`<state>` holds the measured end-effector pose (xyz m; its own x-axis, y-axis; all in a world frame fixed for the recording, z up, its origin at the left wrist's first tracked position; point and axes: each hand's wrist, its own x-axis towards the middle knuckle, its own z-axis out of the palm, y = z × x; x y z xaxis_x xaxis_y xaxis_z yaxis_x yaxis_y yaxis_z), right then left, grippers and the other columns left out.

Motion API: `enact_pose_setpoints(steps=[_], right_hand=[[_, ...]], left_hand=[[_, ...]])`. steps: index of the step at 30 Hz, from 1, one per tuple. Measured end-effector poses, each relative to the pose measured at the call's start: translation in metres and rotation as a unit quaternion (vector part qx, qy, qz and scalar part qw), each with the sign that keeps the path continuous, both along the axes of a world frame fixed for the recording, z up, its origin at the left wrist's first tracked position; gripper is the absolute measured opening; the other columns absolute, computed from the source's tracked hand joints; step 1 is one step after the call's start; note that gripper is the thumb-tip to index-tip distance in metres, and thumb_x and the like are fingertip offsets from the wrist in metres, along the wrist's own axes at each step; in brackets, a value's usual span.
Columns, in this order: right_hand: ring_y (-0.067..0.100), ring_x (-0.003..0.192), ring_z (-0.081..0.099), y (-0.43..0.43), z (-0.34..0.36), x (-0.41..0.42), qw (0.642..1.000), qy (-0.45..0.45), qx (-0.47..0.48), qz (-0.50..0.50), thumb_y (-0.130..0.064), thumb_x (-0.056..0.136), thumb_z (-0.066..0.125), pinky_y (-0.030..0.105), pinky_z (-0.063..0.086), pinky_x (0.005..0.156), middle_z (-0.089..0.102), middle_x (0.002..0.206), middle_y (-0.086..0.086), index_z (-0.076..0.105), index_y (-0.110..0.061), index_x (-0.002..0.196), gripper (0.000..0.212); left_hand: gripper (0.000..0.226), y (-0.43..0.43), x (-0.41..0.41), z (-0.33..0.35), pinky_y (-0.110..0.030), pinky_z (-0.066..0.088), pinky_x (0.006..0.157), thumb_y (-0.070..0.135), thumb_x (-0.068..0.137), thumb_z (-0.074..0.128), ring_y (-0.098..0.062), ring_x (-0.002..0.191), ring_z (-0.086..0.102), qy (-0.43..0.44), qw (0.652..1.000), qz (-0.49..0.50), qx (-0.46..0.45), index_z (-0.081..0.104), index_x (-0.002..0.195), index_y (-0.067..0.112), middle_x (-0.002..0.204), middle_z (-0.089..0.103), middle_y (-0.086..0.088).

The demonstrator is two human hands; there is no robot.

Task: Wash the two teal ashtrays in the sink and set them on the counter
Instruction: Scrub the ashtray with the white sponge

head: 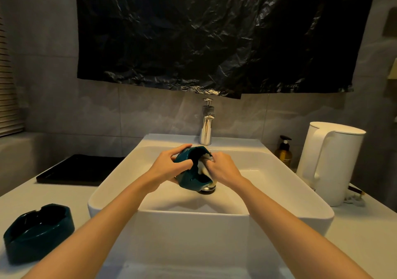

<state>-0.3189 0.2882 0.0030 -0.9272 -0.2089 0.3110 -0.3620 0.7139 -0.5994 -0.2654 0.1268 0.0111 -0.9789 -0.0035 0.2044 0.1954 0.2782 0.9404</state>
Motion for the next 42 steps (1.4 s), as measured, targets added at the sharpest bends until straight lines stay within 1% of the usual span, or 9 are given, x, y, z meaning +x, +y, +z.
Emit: enact_pose_setpoints(steps=[5, 9, 17, 20, 22, 31, 36, 39, 42], right_hand=[[0.029, 0.097, 0.059, -0.003, 0.001, 0.001, 0.998, -0.059, -0.008, 0.038, -0.01, 0.094, 0.05, 0.039, 0.051, 0.084, 0.065, 0.105, 0.013, 0.062, -0.006, 0.109, 0.02], [0.025, 0.114, 0.052, -0.004, 0.004, 0.006, 0.994, -0.062, -0.059, 0.064, 0.006, 0.087, 0.056, 0.034, 0.047, 0.093, 0.059, 0.123, 0.007, 0.051, -0.014, 0.131, 0.048], [0.021, 0.076, 0.056, 0.002, 0.003, 0.005, 0.996, 0.057, 0.068, 0.005, -0.024, 0.1, 0.044, 0.025, 0.046, 0.06, 0.065, 0.089, 0.009, 0.065, -0.008, 0.092, 0.028], [0.023, 0.095, 0.059, -0.001, 0.002, 0.006, 0.996, 0.003, 0.064, 0.06, -0.011, 0.098, 0.045, 0.029, 0.051, 0.082, 0.064, 0.11, 0.01, 0.06, -0.01, 0.116, 0.023], [0.024, 0.111, 0.053, -0.002, 0.004, 0.008, 0.994, -0.03, 0.015, 0.102, 0.004, 0.089, 0.053, 0.036, 0.047, 0.094, 0.058, 0.123, 0.008, 0.053, -0.015, 0.128, 0.044], [0.028, 0.091, 0.06, -0.002, 0.002, 0.006, 0.996, 0.068, 0.064, 0.016, -0.016, 0.098, 0.043, 0.039, 0.053, 0.081, 0.067, 0.103, 0.011, 0.063, -0.008, 0.107, 0.023], [0.03, 0.098, 0.06, -0.005, 0.004, 0.0, 0.995, -0.084, -0.049, -0.031, -0.01, 0.097, 0.042, 0.038, 0.053, 0.083, 0.061, 0.108, 0.015, 0.055, -0.006, 0.112, 0.02], [0.025, 0.101, 0.057, -0.006, 0.007, 0.004, 0.966, -0.219, -0.133, 0.027, -0.006, 0.098, 0.045, 0.031, 0.054, 0.075, 0.057, 0.112, 0.009, 0.048, -0.015, 0.124, 0.028], [0.024, 0.105, 0.054, -0.007, 0.004, 0.002, 0.972, -0.206, -0.106, 0.045, -0.002, 0.093, 0.053, 0.034, 0.051, 0.083, 0.057, 0.118, 0.008, 0.048, -0.017, 0.13, 0.039]], left_hand=[[0.05, -0.003, 0.0, 0.001, -0.026, 0.057, 0.059, 0.012, 0.087, 0.063, -0.023, 0.104, 0.055, 0.001, 1.0, 0.01, -0.002, 0.049, 0.13, 0.033, 0.118, 0.054, 0.001], [0.054, -0.003, 0.002, -0.001, -0.028, 0.057, 0.061, 0.012, 0.087, 0.064, -0.022, 0.103, 0.055, 0.0, 1.0, 0.0, -0.021, 0.046, 0.132, 0.035, 0.117, 0.053, 0.003], [0.052, -0.001, 0.003, 0.001, -0.027, 0.057, 0.061, 0.011, 0.087, 0.063, -0.021, 0.101, 0.055, -0.003, 1.0, -0.009, -0.017, 0.048, 0.132, 0.033, 0.116, 0.054, 0.003], [0.052, -0.003, 0.003, 0.0, -0.026, 0.057, 0.061, 0.013, 0.086, 0.064, -0.022, 0.101, 0.056, -0.01, 0.999, -0.009, -0.039, 0.049, 0.132, 0.033, 0.116, 0.056, 0.002], [0.049, -0.003, 0.004, -0.001, -0.023, 0.056, 0.061, 0.016, 0.087, 0.063, -0.021, 0.101, 0.057, -0.016, 0.998, -0.012, -0.065, 0.05, 0.131, 0.032, 0.116, 0.057, 0.001], [0.046, 0.003, 0.002, 0.004, -0.033, 0.056, 0.074, 0.023, 0.09, 0.06, -0.021, 0.104, 0.053, -0.027, 1.0, 0.0, -0.006, 0.047, 0.133, 0.033, 0.126, 0.054, -0.003], [0.069, 0.007, 0.002, 0.004, -0.032, 0.057, 0.069, 0.018, 0.083, 0.069, -0.021, 0.109, 0.05, -0.011, 0.999, -0.006, 0.051, 0.034, 0.139, 0.036, 0.125, 0.042, 0.004], [0.056, 0.005, 0.0, 0.001, -0.031, 0.058, 0.067, 0.015, 0.085, 0.067, -0.024, 0.11, 0.052, 0.022, 1.0, 0.015, 0.015, 0.042, 0.131, 0.035, 0.129, 0.046, -0.001], [0.048, 0.001, 0.0, 0.0, -0.031, 0.058, 0.064, 0.014, 0.087, 0.063, -0.026, 0.107, 0.053, 0.013, 0.999, 0.03, 0.008, 0.048, 0.129, 0.032, 0.123, 0.049, 0.0]])
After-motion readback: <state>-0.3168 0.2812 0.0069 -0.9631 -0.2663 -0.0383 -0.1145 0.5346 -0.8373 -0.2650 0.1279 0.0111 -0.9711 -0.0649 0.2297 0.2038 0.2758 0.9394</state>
